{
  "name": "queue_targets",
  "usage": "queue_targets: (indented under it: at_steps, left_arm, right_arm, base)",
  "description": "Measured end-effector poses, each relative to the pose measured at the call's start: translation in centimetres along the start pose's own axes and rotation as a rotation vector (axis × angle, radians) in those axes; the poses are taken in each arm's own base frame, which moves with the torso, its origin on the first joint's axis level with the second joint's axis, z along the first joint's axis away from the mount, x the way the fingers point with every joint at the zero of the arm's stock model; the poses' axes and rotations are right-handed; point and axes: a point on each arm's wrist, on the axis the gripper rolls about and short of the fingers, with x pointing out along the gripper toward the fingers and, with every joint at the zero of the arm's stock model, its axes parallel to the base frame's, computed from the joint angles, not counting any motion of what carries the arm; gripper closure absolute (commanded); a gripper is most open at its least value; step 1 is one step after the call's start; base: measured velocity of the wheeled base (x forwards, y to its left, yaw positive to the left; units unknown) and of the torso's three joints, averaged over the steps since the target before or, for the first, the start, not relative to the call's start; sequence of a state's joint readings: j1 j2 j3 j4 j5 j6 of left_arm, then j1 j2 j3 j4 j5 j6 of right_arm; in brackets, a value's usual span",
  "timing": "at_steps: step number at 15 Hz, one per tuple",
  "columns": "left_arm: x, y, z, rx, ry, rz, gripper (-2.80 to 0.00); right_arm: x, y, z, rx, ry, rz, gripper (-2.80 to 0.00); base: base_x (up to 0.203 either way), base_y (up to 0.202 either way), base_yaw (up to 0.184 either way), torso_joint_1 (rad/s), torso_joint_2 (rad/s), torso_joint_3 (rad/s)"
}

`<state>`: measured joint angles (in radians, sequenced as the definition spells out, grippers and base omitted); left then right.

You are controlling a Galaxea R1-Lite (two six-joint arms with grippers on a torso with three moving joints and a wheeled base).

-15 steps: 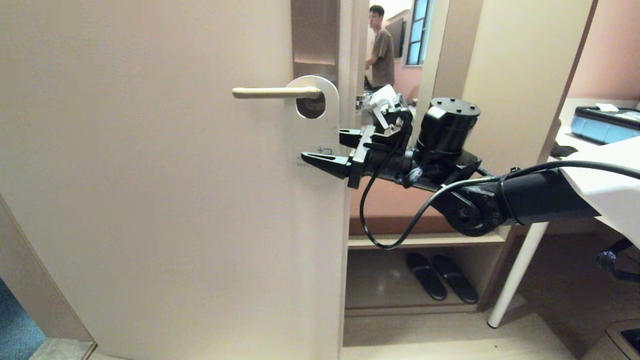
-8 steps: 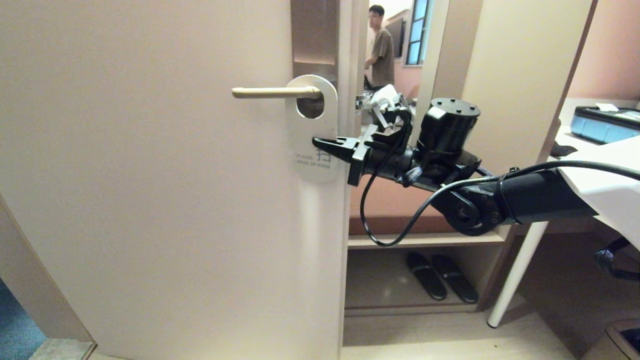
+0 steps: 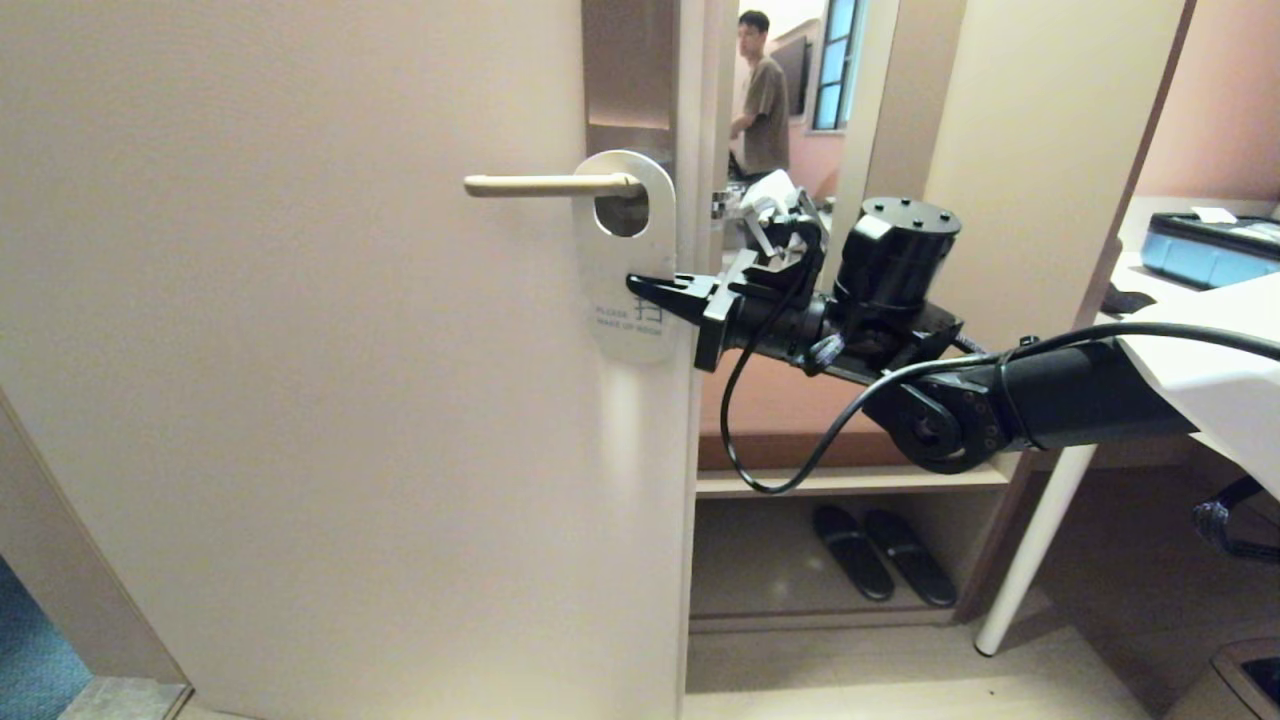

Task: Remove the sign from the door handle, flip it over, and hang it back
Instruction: Take down the sign

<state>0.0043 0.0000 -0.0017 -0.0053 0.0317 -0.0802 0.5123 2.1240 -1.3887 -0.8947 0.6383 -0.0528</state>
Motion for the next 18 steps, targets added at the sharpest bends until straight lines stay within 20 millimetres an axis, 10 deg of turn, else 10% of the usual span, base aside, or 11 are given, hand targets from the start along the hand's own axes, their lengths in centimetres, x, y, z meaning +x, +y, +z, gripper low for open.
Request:
queue_targets:
  at_steps: [18]
  left_arm:
    - [0.0,0.0,0.0,0.000,0.000,0.000,0.00]
  right_arm:
    - [3.6,4.6,0.2,0.018,-0.003,-0.191,0.00]
  base:
    - [0.000,0.000,0.000,0.000,0.00,0.000]
